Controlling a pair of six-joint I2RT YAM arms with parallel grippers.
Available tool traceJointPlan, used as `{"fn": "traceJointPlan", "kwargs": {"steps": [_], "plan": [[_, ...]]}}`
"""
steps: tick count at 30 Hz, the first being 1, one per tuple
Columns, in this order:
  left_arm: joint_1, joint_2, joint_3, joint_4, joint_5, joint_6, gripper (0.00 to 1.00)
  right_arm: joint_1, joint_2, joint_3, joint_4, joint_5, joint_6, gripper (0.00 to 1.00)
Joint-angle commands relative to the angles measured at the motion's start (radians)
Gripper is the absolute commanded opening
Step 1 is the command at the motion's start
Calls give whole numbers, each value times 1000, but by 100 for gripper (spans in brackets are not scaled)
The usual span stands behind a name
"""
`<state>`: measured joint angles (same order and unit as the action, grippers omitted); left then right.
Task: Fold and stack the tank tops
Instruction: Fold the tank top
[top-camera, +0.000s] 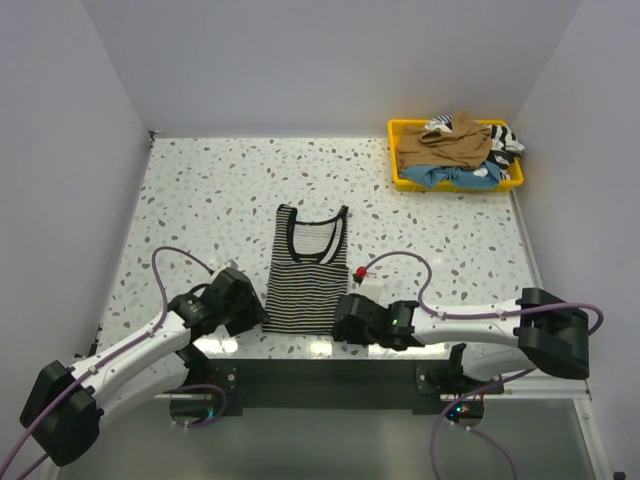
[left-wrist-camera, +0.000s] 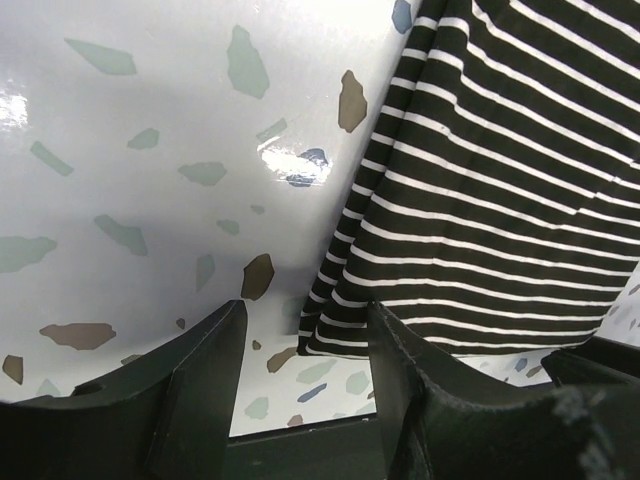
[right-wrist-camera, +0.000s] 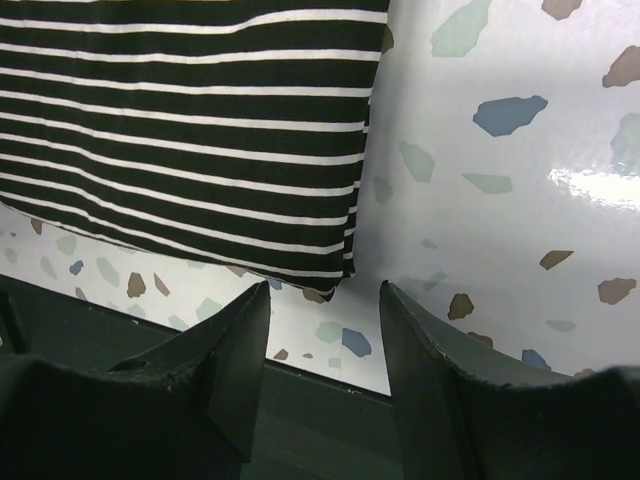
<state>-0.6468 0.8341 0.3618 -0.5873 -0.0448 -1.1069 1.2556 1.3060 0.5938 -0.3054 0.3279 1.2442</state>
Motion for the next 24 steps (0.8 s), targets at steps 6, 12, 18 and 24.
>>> {"fn": "traceJointPlan", "kwargs": {"steps": [6, 12, 18, 24], "plan": [[-7, 26, -47, 41, 37, -15, 52, 8, -10, -51, 43, 97, 119, 47], [-10, 30, -60, 29, 34, -8, 50, 8, 21, -74, 78, 94, 138, 41], [-22, 59, -95, 60, 40, -5, 41, 16, 52, -75, 66, 95, 138, 20], [-48, 89, -89, 95, 39, 18, 35, 33, 3, -60, -21, 126, 120, 2]]}}
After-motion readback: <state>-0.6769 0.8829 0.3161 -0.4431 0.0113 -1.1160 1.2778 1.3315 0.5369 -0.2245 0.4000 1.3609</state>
